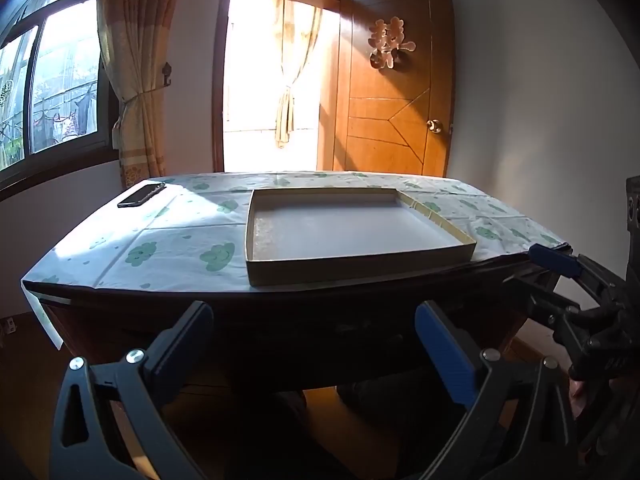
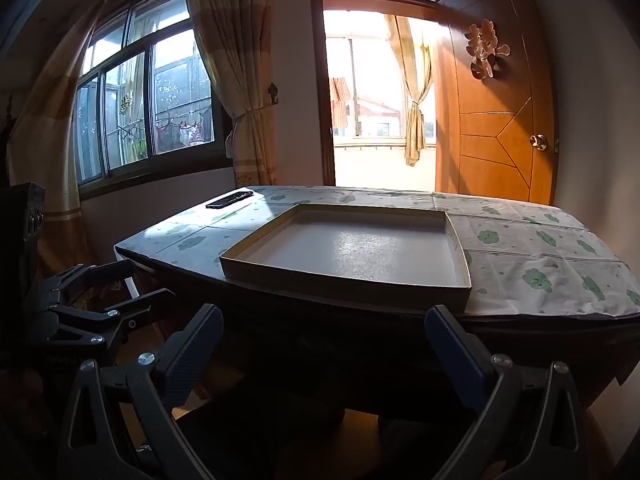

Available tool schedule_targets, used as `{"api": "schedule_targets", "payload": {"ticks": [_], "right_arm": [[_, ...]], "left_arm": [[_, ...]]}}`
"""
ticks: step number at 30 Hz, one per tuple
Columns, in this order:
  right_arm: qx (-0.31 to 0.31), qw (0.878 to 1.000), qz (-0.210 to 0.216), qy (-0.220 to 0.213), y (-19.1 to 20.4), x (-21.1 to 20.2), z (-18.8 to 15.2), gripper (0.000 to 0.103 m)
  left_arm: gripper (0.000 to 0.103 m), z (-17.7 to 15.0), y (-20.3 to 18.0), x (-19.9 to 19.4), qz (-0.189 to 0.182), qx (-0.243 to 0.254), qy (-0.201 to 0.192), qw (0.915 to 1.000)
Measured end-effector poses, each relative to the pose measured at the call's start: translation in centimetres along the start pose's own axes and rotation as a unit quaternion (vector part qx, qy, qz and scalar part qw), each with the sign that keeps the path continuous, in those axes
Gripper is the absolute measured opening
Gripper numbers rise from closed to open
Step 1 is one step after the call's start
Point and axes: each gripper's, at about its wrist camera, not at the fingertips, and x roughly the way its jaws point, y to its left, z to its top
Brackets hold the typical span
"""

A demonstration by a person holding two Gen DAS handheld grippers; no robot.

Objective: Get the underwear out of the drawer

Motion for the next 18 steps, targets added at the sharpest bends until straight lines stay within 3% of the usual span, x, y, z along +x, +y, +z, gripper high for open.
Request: {"api": "schedule_targets", "payload": {"ticks": [18], "right_arm": [[0.001,1.0,0.001,0.002,0.08,0.17,-0.21,0.102]], "left_arm": [[0.103,-0.11,-0.06,0.01,0.0,0.001,0.0,1.0]]}}
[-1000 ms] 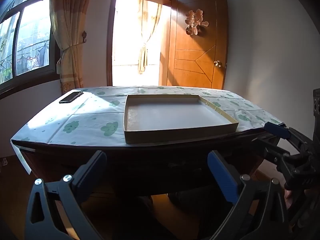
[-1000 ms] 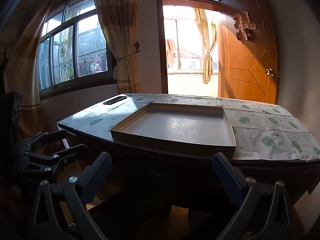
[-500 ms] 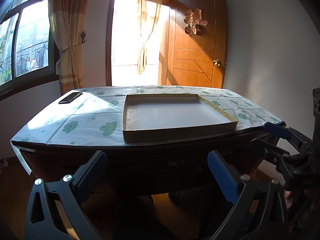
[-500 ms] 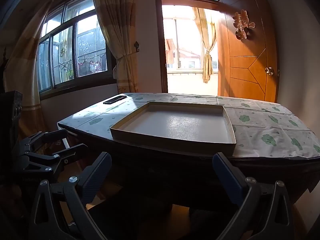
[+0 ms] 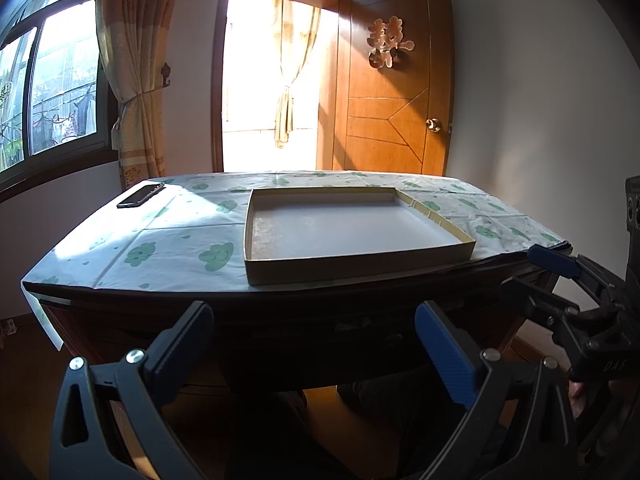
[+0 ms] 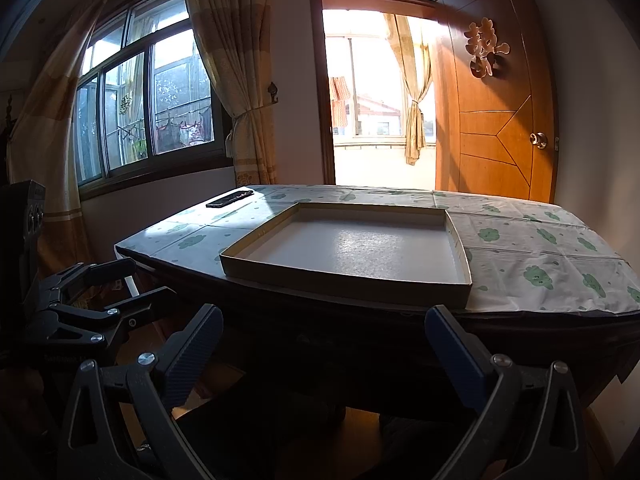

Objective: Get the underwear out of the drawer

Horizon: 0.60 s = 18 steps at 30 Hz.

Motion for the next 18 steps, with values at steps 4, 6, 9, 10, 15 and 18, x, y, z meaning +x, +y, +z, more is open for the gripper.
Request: {"api": "schedule_targets", "payload": {"ticks": [4,6,9,10,15,18], "right_arm": [[0.0,1.0,0.0,0.0,-0.01,0.01,0.0,0.102],[0.0,1.0,0.0,0.0,-0.02,0.0,0.0,0.102],[0.0,1.0,0.0,0.0,-0.01,0.02,-0.04,0.102],[0.0,1.0,0.0,0.0,-0.03,0.01,-0.03,0.102],[0.0,1.0,0.0,0.001,-0.05,0.03,-0.1,0.102],[0.001,1.0,0.001,0.001,-0.18,0.05,-0.23,0.102]], "left_arm": [[0.103,0.0,0.0,0.0,0.0,0.0,0.0,1.0],[0.103,0.0,-0.01,0.0,0.0,0.0,0.0,1.0],[0.103,-0.02,-0.01,-0.02,0.0,0.0,0.0,1.0],[0.103,-0.01,-0.01,-0.01,-0.001,0.0,0.0,1.0],[0.103,0.01,-0.02,0.01,0.0,0.0,0.0,1.0],[0.103,-0.01,-0.03,0.0,0.0,0.001,0.0,1.0]]}}
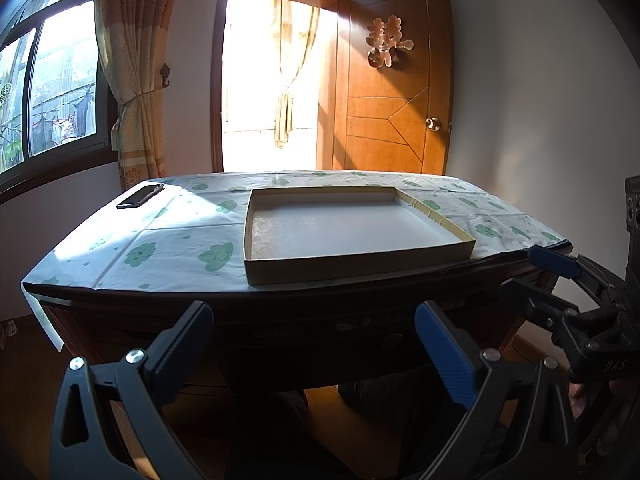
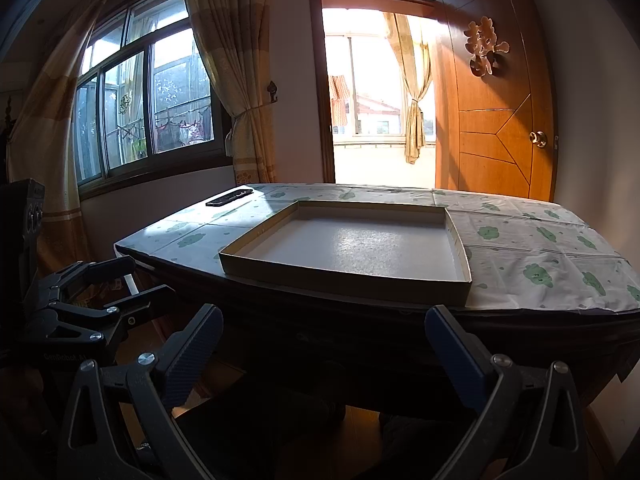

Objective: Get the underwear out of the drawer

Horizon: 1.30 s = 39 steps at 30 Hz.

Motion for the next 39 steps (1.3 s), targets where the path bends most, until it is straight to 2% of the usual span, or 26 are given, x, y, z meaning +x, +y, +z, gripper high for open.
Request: {"api": "schedule_targets", "payload": {"ticks": [39], "right_arm": [[-0.01,1.0,-0.007,-0.005,0.04,0.04,-0.38,0.102]], "left_arm": [[0.103,-0.62,0.09,0.77,-0.001,0.0,0.01,0.9999]]}}
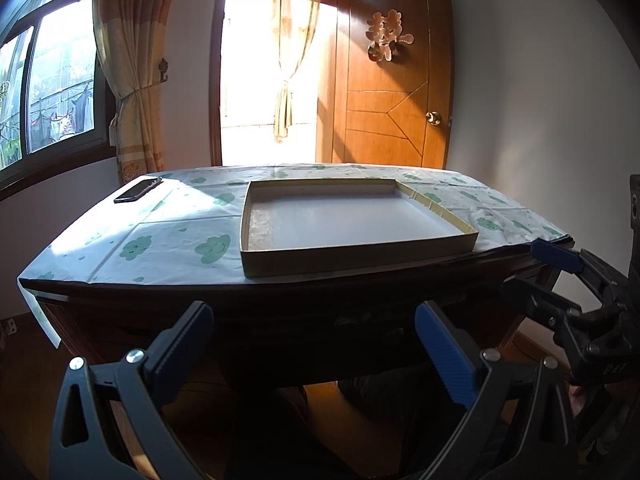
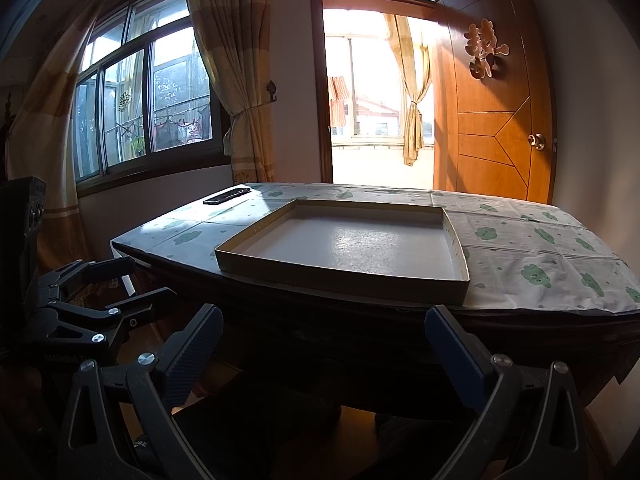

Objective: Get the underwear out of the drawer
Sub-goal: 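Pull the drawer under the table open with the left hand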

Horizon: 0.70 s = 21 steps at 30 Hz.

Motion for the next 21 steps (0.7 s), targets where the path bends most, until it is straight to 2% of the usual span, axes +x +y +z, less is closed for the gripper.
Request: {"api": "schedule_targets", "payload": {"ticks": [5,8,14,21], "right_arm": [[-0.032,0.999,0.0,-0.021,0.1,0.6,-1.0,0.102],[-0.041,0.998,0.018,-0.041,-0.6,1.6,-2.0,0.102],[-0.064,0.994,0.018,-0.086,-1.6,3.6,-4.1,0.102],[-0.132,0.974,-0.017,-0.181,-2.8,4.8,-6.5,0.102]], "left_arm": [[0.103,-0.6,0.1,1.2,-0.007,-0.004,0.018,0.9998],[0.103,-1.0,0.0,1.9,-0.009,-0.004,0.027,0.9996],[0.103,-1.7,0.2,3.0,-0.01,-0.012,0.044,0.9989],[0.103,-2.2,0.0,3.3,-0.006,-0.014,0.054,0.9984]]}}
